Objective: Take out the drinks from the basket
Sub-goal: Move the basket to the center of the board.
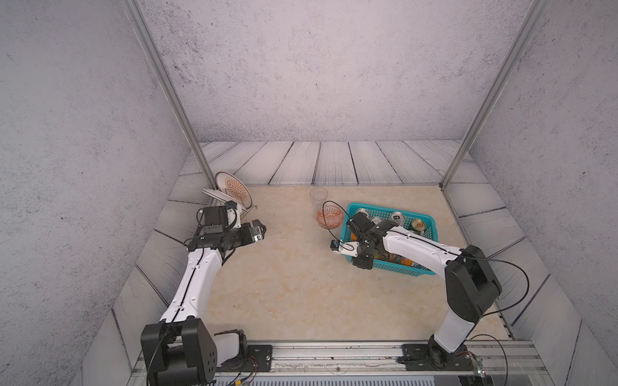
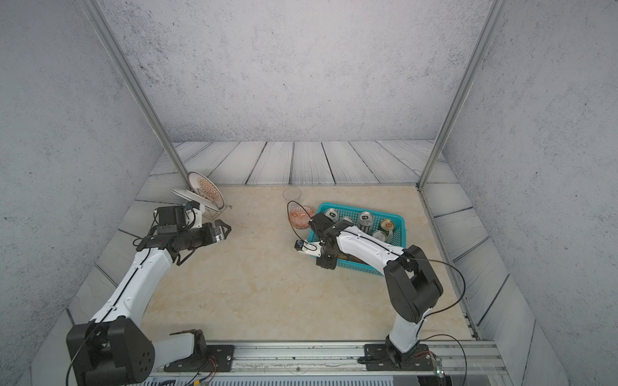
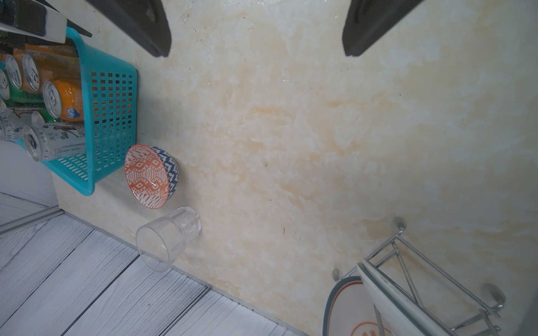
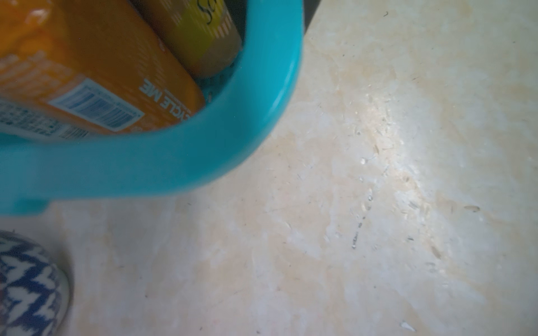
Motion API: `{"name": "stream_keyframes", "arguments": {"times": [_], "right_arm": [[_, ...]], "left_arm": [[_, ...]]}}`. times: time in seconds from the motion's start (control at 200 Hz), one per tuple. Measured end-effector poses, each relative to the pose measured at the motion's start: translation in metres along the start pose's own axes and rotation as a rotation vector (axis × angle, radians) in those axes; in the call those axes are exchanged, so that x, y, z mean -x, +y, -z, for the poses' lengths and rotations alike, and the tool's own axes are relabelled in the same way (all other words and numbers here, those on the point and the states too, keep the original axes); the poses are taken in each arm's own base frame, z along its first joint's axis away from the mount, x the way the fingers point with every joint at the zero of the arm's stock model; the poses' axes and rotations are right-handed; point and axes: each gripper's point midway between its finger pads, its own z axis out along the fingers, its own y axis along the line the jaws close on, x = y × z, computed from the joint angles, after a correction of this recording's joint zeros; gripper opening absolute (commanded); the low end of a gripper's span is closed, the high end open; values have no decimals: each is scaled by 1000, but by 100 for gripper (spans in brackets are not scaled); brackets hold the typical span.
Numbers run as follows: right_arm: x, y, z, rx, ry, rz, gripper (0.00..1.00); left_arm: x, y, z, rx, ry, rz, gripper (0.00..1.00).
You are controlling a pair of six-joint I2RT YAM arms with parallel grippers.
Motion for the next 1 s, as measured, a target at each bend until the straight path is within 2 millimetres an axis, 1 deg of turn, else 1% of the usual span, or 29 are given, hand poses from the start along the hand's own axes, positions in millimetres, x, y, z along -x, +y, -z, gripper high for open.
{"name": "stream_keyframes", "arguments": {"times": [0.105, 0.266, 0.436, 0.551, 0.722, 0.857, 0.997], "right_arm": [[8, 11, 0, 6, 1, 32, 19], [22, 34, 1, 27, -1, 95, 19], [42, 56, 8, 53, -10, 166, 19], [60, 68, 5, 78, -5, 211, 19], [84, 78, -1, 92, -25, 252, 19], [96, 84, -3, 98, -42, 295, 19], [109, 84, -6, 99, -53, 317, 20]], "left_arm": [[1, 2, 1, 0, -3, 9, 99], [3, 2, 1, -6, -10, 14, 99], [3, 3, 2, -6, -10, 17, 99], [3, 3, 2, -6, -10, 17, 99], [3, 3, 2, -6, -10, 17, 99], [3, 3, 1, -6, -9, 17, 99], [2, 4, 1, -5, -9, 18, 99]]}}
